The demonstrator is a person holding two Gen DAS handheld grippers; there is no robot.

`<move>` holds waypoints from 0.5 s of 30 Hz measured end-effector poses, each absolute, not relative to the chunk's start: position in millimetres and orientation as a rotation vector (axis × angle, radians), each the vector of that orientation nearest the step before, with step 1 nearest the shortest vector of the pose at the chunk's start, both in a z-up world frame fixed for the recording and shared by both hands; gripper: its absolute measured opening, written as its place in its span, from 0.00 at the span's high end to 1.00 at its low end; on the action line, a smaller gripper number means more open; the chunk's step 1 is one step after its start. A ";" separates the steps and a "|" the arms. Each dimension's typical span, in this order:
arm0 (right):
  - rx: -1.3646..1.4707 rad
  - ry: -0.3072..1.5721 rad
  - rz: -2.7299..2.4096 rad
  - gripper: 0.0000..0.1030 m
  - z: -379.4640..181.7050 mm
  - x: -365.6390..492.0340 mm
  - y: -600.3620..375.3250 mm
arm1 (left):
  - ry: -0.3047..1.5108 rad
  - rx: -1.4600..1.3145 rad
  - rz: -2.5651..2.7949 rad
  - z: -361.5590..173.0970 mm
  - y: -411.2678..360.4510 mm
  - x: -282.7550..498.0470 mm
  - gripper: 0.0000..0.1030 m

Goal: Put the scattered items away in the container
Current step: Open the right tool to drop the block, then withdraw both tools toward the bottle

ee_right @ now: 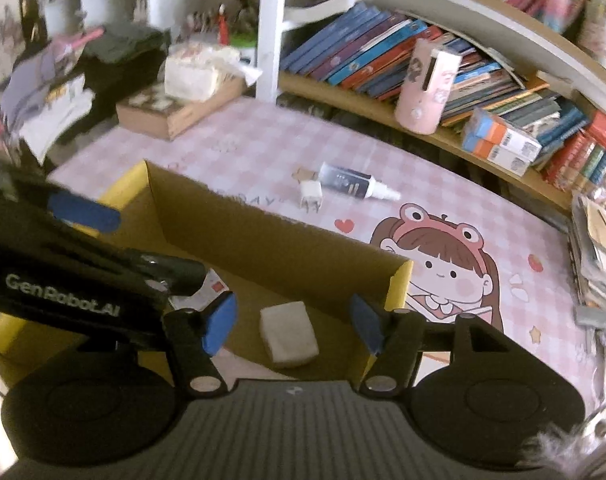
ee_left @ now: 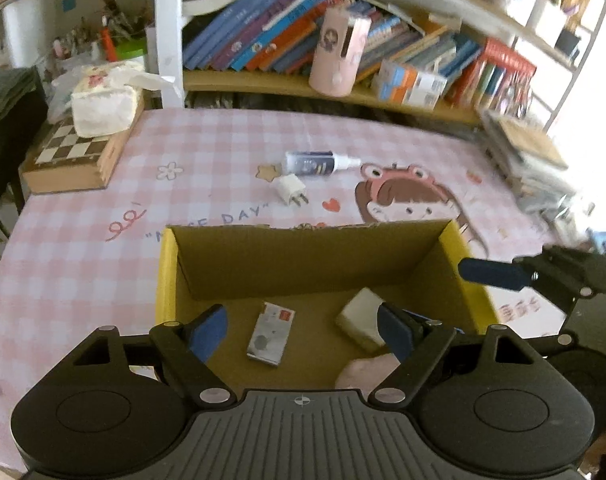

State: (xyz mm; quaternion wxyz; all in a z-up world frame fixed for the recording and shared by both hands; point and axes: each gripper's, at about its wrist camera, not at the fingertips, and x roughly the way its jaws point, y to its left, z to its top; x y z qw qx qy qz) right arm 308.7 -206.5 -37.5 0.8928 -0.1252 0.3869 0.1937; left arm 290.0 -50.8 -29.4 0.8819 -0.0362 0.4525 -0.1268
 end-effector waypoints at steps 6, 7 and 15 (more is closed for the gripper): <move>-0.219 0.750 0.374 0.38 -19.2 287.1 -216.6 | 0.868 -0.106 -0.238 -15.4 -40.2 268.5 0.18; -0.212 0.743 0.369 0.37 -16.4 284.0 -217.9 | 0.856 -0.111 -0.238 -12.6 -38.5 265.0 0.18; -0.165 0.690 0.347 0.32 4.8 257.5 -224.0 | 0.755 -0.115 -0.248 14.7 -35.3 239.0 0.18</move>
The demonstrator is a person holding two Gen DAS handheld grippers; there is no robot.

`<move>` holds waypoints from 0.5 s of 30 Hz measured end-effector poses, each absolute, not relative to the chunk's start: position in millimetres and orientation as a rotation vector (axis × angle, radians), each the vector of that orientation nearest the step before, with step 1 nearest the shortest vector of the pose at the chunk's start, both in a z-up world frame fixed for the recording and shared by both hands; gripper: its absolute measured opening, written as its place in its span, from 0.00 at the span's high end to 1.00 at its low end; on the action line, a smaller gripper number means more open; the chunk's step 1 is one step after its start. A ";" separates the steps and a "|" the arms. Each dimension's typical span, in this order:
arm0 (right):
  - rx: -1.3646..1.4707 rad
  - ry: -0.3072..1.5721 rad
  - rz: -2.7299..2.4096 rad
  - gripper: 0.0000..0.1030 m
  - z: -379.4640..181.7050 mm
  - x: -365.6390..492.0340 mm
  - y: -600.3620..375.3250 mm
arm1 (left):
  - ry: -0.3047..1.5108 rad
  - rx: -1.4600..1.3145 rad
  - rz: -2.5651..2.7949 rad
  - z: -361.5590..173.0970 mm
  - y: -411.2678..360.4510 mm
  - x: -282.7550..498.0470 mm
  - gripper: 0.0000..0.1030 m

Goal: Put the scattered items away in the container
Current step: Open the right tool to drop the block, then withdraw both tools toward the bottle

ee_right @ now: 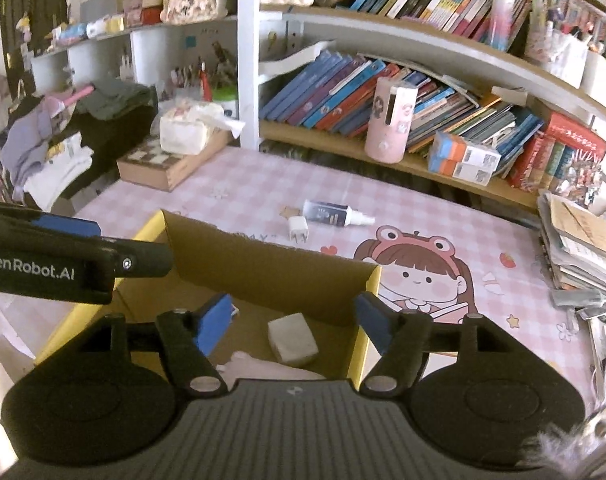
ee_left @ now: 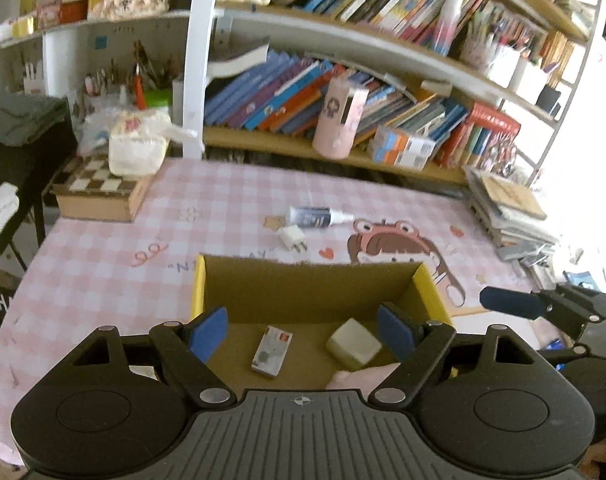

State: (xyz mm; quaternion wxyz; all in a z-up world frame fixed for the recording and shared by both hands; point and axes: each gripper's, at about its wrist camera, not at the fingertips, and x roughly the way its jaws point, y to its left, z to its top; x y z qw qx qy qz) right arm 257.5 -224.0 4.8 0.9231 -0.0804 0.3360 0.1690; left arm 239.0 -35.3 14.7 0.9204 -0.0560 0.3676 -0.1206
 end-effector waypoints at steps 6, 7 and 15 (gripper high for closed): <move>-0.148 0.666 0.331 0.28 13.1 242.9 -224.4 | 0.721 -0.080 -0.250 28.4 -39.2 227.9 0.13; -0.146 0.666 0.329 0.27 14.0 241.4 -224.6 | 0.721 -0.077 -0.252 29.6 -39.6 227.2 0.13; -0.122 0.647 0.298 0.22 25.1 239.7 -231.3 | 0.703 -0.070 -0.271 42.6 -37.6 224.8 0.12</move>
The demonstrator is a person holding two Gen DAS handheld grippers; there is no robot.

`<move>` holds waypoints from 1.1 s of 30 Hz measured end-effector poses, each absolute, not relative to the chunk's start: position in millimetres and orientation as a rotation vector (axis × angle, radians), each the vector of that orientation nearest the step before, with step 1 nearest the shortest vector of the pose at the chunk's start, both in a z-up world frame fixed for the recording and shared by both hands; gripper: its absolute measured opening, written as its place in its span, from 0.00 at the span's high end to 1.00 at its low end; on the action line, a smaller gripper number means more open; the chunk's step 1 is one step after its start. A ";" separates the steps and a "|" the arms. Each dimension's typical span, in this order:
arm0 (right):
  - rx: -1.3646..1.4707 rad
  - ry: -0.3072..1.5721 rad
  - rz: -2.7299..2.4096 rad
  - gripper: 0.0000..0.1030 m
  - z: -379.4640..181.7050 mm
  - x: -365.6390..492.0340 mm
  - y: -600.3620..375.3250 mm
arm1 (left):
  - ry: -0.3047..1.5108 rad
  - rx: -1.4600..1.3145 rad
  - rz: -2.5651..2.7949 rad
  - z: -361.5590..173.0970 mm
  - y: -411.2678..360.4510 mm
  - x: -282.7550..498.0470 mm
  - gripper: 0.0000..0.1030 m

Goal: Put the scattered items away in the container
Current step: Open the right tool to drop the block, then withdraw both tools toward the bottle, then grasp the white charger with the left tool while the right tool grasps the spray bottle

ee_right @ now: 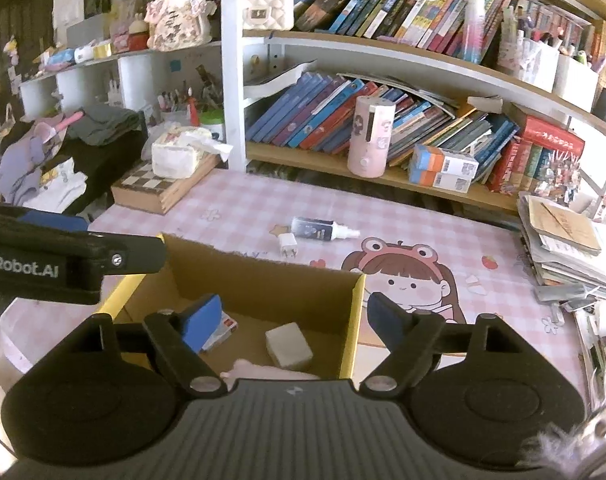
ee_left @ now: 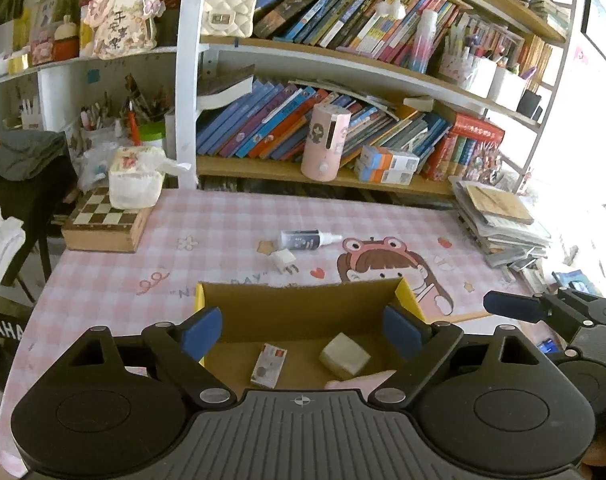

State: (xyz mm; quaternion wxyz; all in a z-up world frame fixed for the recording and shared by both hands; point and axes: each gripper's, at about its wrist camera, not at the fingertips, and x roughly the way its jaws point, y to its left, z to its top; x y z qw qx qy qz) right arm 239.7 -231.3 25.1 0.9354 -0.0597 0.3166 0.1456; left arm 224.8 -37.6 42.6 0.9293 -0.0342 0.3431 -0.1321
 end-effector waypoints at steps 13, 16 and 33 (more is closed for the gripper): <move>-0.115 0.610 0.328 0.15 47.5 274.1 -235.6 | 0.676 -0.021 -0.271 66.6 -46.1 255.6 0.08; -0.114 0.606 0.333 0.08 48.8 288.6 -236.7 | 0.670 -0.017 -0.254 66.4 -48.8 266.5 0.05; -0.092 0.639 0.363 0.00 33.8 373.3 -254.7 | 0.738 -0.017 -0.169 51.3 -59.8 334.2 0.01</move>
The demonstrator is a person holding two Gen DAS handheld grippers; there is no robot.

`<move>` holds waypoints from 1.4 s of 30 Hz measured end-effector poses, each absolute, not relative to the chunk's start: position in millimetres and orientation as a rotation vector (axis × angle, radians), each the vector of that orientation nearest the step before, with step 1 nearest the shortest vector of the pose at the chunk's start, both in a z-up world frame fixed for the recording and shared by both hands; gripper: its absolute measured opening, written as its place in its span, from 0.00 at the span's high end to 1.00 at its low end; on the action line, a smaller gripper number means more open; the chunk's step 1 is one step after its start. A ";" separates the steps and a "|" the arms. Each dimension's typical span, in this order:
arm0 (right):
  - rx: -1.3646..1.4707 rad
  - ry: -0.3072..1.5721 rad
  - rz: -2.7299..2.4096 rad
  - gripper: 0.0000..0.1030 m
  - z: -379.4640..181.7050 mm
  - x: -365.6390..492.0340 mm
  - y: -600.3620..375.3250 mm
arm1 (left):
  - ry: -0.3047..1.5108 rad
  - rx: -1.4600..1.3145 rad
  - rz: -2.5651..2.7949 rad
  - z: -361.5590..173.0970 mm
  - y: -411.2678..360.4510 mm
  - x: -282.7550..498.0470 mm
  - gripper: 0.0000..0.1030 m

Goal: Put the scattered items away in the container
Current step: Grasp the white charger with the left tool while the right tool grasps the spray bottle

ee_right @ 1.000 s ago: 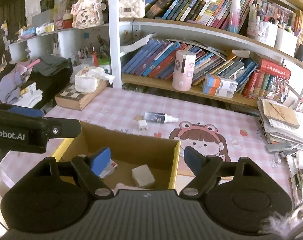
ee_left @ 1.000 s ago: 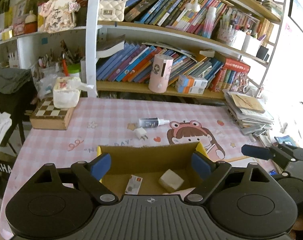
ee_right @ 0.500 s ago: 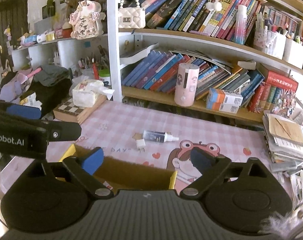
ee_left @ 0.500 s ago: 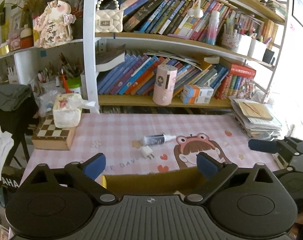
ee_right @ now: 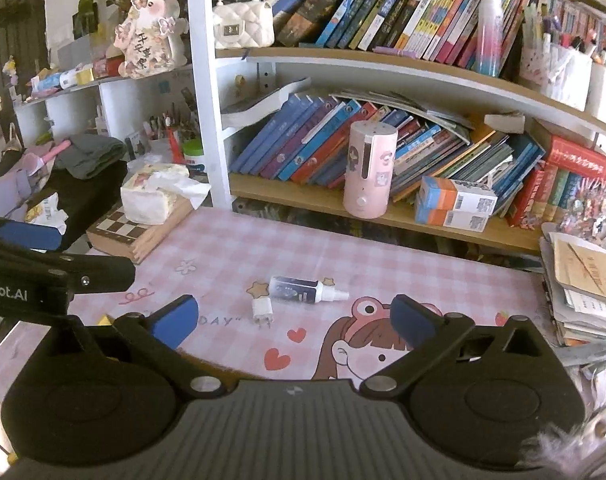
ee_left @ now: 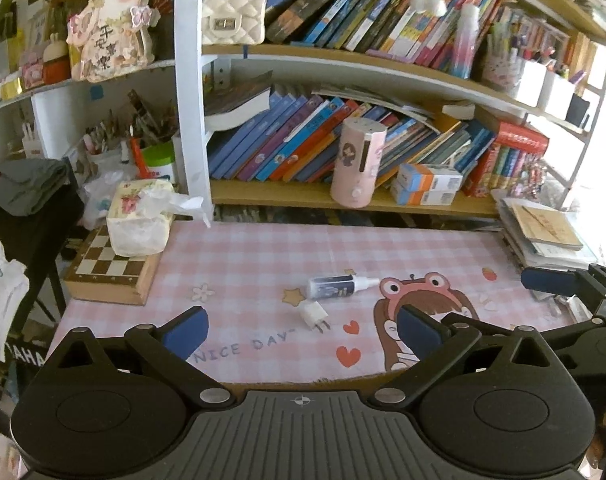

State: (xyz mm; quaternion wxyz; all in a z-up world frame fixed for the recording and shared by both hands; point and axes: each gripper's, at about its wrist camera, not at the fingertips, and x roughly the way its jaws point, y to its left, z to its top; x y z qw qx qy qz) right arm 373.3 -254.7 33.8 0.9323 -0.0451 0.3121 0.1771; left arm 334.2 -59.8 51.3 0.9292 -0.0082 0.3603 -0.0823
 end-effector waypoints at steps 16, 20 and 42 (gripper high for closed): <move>-0.110 0.738 0.388 0.00 -14.8 449.0 -259.8 | 0.878 0.048 -0.134 7.4 -72.5 397.4 0.01; -0.123 0.776 0.395 0.00 -31.1 466.2 -259.8 | 0.925 0.068 -0.146 -10.1 -78.1 412.3 0.01; -0.149 0.886 0.480 0.09 -86.6 557.0 -243.7 | 1.186 0.173 -0.346 -81.5 -111.3 497.4 0.29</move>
